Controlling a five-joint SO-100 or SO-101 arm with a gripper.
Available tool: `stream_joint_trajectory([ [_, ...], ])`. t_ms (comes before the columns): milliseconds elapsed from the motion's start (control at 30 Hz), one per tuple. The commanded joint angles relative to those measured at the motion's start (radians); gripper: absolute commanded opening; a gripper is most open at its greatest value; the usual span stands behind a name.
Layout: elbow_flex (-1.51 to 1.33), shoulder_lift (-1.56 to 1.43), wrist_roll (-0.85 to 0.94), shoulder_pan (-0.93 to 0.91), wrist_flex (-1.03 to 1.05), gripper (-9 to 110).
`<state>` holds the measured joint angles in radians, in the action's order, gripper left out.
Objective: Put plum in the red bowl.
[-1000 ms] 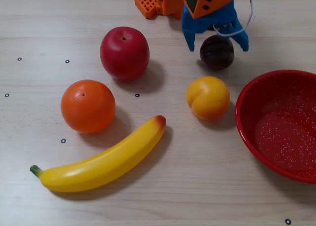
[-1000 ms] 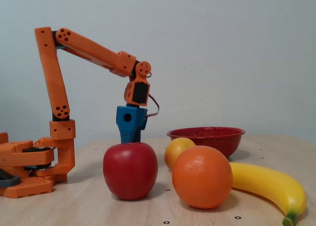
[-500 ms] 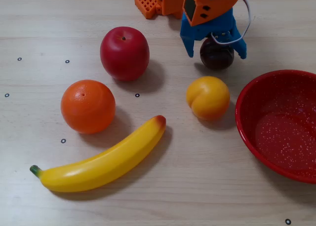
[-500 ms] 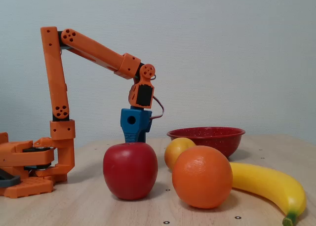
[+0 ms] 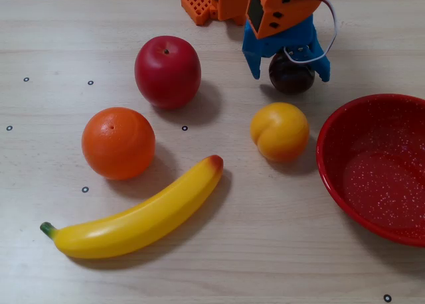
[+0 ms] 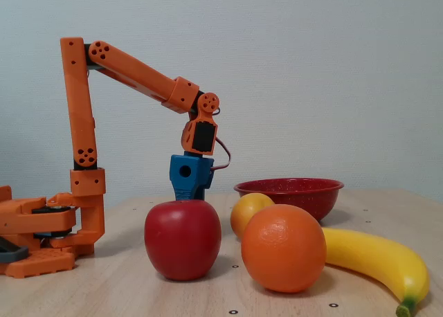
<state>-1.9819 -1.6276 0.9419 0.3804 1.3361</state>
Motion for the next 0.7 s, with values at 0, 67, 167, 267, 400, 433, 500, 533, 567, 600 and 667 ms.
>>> stream_joint_trajectory([
  [0, 0.078, -0.040, 0.028, 0.015, -0.002, 43],
  [67, 0.083, -0.040, 0.032, 0.020, 0.002, 43],
  [167, 0.084, -0.041, 0.040, 0.023, 0.009, 43],
  [267, 0.086, -0.048, 0.043, 0.028, 0.018, 43],
  [400, 0.086, -0.058, 0.038, 0.040, 0.025, 43],
  [433, 0.084, -0.063, 0.037, 0.043, 0.026, 43],
  [500, 0.078, -0.069, 0.035, 0.048, 0.029, 42],
  [533, 0.075, -0.074, 0.035, 0.051, 0.029, 42],
  [567, 0.072, -0.078, 0.037, 0.052, 0.031, 42],
  [600, 0.069, -0.081, 0.037, 0.055, 0.031, 42],
  [667, 0.066, -0.084, 0.037, 0.058, 0.031, 42],
])
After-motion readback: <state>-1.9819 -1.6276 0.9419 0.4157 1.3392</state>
